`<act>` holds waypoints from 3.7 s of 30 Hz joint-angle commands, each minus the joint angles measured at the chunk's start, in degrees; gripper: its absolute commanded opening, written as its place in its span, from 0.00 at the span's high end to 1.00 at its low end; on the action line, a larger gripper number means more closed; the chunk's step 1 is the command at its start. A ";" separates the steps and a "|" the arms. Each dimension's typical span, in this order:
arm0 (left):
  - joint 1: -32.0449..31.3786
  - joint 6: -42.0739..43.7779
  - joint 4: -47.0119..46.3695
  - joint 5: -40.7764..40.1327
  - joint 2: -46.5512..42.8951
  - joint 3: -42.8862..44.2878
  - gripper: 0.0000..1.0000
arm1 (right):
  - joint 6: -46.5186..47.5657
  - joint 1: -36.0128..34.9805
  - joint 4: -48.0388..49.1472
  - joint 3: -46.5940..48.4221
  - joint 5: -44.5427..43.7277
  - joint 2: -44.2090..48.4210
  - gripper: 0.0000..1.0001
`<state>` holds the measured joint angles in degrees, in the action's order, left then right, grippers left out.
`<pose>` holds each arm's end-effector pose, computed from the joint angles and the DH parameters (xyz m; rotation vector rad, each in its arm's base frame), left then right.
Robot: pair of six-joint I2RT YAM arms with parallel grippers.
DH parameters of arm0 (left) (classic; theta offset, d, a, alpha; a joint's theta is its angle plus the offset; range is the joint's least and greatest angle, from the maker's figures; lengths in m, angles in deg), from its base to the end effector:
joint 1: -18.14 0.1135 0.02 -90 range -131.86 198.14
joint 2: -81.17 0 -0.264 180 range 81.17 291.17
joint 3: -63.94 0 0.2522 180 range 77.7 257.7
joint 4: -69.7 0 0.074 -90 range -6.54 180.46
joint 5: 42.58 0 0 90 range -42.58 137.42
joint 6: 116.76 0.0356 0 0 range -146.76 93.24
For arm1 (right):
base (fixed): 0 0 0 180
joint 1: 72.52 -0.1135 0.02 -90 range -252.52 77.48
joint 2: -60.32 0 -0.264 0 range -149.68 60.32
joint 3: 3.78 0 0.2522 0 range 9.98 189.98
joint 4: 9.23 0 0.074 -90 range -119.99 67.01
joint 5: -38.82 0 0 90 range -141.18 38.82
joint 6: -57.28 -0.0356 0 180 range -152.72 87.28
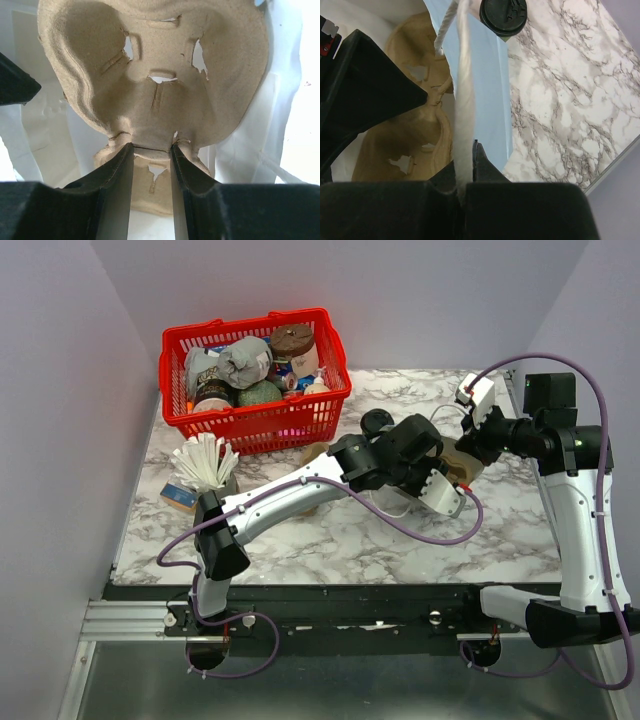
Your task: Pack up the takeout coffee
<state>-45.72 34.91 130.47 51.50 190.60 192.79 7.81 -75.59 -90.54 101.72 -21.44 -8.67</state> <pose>0.1862 -0.3852 0.3740 2.0548 1.0161 -0.1014 0.2013 0.0285 0.4361 -1.0563 1.9777 0.2625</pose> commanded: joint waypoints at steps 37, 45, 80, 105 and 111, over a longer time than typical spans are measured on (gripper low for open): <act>0.22 7.94 3.45 -2.15 0.17 -0.83 1.00 | -0.63 -1.41 -4.78 1.60 5.15 -0.53 1.00; 0.13 8.29 2.57 -2.31 1.14 -2.41 1.00 | -2.74 -1.94 -5.66 1.77 7.18 -0.44 0.99; -0.31 -3.40 6.43 -1.35 0.09 2.33 1.00 | -9.85 -2.29 -15.68 6.34 15.69 -4.40 0.99; 0.13 -1.38 12.67 -10.06 3.25 0.58 1.00 | -16.63 -5.02 -13.75 8.45 5.16 -8.35 1.00; 0.66 -0.76 9.16 -10.58 3.42 -2.85 1.00 | -15.40 -5.02 -15.68 9.33 9.02 -9.14 0.99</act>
<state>-45.61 33.58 141.13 43.74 193.42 192.50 -7.23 -80.36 -99.52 109.37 -13.94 -17.15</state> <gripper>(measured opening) 0.391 0.024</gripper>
